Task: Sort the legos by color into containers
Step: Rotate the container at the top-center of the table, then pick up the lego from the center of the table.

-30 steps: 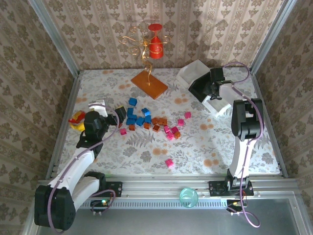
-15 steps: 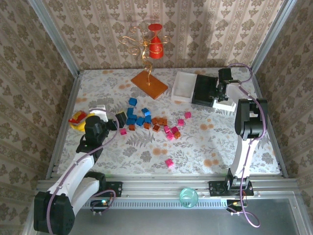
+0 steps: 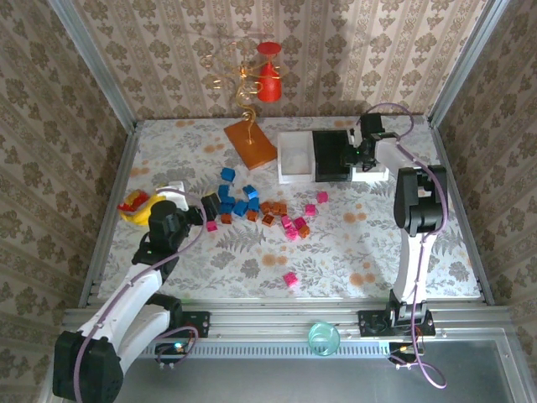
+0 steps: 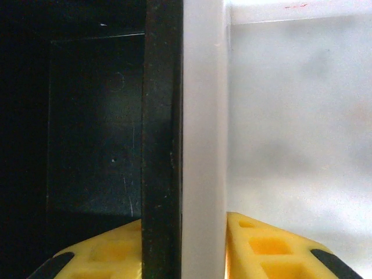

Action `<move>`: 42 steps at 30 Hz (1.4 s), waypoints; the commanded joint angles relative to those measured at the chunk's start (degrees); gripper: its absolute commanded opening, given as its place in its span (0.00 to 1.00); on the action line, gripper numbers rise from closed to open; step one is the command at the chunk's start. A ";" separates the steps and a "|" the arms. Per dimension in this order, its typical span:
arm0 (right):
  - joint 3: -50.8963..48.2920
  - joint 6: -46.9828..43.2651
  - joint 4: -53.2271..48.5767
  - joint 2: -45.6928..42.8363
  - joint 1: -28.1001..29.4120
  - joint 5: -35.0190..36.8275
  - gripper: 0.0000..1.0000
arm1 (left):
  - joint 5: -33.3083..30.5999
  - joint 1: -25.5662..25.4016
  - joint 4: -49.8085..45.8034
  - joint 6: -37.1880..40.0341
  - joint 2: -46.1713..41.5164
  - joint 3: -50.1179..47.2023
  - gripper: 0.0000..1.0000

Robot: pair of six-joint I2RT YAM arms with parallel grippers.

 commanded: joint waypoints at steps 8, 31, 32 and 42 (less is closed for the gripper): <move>2.14 8.08 0.66 -1.21 -0.22 -0.80 0.51 | -3.99 -3.24 -2.04 -1.61 1.21 1.05 1.00; -30.60 2.34 6.98 -27.36 14.45 6.49 0.76 | 18.79 -19.30 0.40 10.29 21.33 15.02 1.00; -29.23 1.93 6.41 -25.45 15.04 6.39 0.76 | 18.49 -19.90 0.38 10.30 21.89 15.46 1.00; -19.24 -1.45 -0.56 -12.30 15.89 6.11 0.65 | 13.92 -22.83 0.80 9.16 22.80 14.79 1.00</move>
